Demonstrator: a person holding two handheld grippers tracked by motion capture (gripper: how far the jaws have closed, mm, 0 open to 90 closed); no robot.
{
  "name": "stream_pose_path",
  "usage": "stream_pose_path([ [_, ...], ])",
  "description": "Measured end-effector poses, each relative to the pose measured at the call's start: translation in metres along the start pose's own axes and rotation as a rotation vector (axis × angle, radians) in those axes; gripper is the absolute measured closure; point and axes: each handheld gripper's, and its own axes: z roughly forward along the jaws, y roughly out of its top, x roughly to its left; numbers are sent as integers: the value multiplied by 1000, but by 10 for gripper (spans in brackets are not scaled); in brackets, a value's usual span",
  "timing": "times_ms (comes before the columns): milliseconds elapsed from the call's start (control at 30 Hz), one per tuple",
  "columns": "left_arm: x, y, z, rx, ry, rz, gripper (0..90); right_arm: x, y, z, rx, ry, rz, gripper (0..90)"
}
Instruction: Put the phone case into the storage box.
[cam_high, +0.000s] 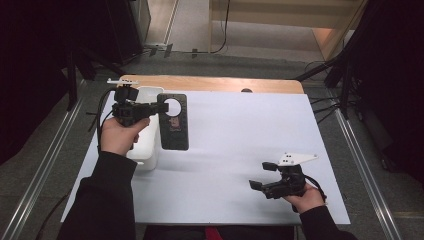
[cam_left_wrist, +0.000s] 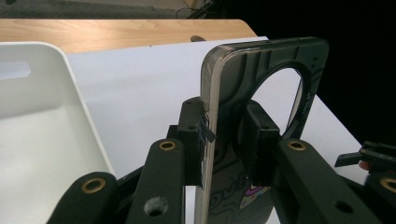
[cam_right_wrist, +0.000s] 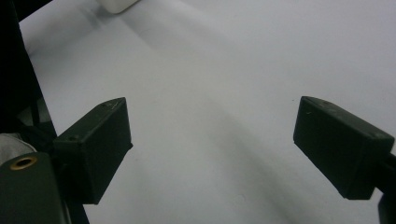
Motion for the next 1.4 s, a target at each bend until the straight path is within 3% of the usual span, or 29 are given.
stream_pose_path([
  [367, -1, 16, -7, -16, 29, 24, 720, 4, 1, 3, 2, 9, -9, 104],
  [533, 7, 20, -6, -31, -3, 16, 720, 4, 1, 3, 0, 11, -7, 104],
  [833, 14, 33, -9, -46, 32, 25, 720, 2, 2, 2, -10, 11, -1, 104],
  [1000, 21, 37, -14, -60, -3, 3, 720, 2, 2, 2, -9, 13, -3, 104],
  [1400, 29, 55, -22, -60, 27, 7, 719, -1, 0, 0, -13, -5, 8, 104],
])
